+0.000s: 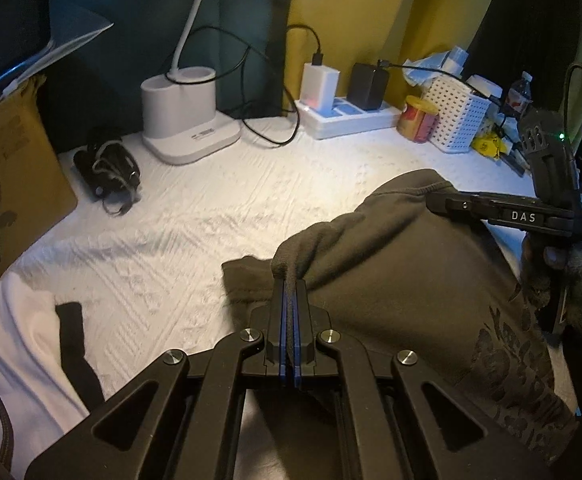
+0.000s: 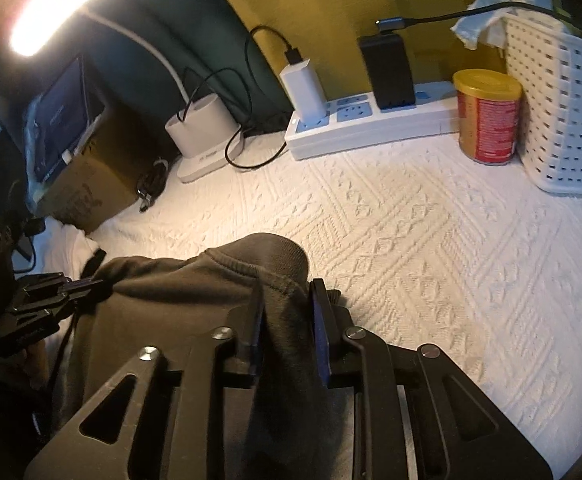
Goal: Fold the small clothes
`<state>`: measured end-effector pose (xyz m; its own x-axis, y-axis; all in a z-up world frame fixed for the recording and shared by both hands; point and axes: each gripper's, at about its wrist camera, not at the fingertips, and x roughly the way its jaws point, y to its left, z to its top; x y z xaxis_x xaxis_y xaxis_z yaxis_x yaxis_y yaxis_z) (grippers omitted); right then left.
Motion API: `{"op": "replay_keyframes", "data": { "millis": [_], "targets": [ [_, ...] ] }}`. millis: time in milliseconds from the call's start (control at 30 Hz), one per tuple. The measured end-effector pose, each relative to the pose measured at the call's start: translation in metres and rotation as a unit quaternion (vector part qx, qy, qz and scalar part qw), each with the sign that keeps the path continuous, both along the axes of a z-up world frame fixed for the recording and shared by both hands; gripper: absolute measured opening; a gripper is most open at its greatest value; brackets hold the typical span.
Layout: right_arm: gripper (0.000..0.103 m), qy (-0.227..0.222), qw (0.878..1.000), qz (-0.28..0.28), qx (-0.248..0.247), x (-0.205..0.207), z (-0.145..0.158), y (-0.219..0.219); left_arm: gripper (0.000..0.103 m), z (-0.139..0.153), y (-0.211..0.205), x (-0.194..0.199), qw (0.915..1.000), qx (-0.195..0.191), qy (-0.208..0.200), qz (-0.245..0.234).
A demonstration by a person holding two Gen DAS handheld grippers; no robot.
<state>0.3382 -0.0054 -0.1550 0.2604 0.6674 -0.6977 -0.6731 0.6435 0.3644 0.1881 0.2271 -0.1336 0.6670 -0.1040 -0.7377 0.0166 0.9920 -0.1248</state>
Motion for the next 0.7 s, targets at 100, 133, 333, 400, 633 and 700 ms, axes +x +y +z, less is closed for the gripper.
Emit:
{"op": "replay_keyframes", "data": {
  "millis": [100, 133, 333, 400, 633, 700],
  "targets": [
    [0.024, -0.006, 1.0, 0.004, -0.006, -0.001, 0.0, 0.002, 0.001, -0.004, 0.004, -0.003, 1.0, -0.005, 0.003, 0.003],
    [0.025, -0.008, 1.0, 0.003, -0.008, -0.001, 0.0, 0.003, 0.001, -0.005, 0.004, -0.003, 1.0, -0.006, 0.004, 0.003],
    [0.038, -0.042, 0.998, -0.012, -0.041, -0.007, 0.004, 0.005, 0.003, -0.004, 0.009, -0.002, 0.9994, -0.028, 0.001, 0.019],
    [0.043, -0.049, 0.997, -0.017, -0.049, -0.008, 0.006, 0.004, 0.004, -0.002, 0.009, -0.003, 0.9991, -0.031, 0.002, 0.027],
    [0.043, -0.064, 0.995, -0.031, -0.064, -0.021, 0.015, -0.005, 0.005, 0.008, 0.001, -0.019, 0.9991, -0.024, -0.008, 0.033],
    [0.044, -0.067, 0.995, -0.031, -0.065, -0.027, 0.019, -0.007, 0.005, 0.009, -0.002, -0.025, 0.9991, -0.02, -0.006, 0.036]
  ]
}}
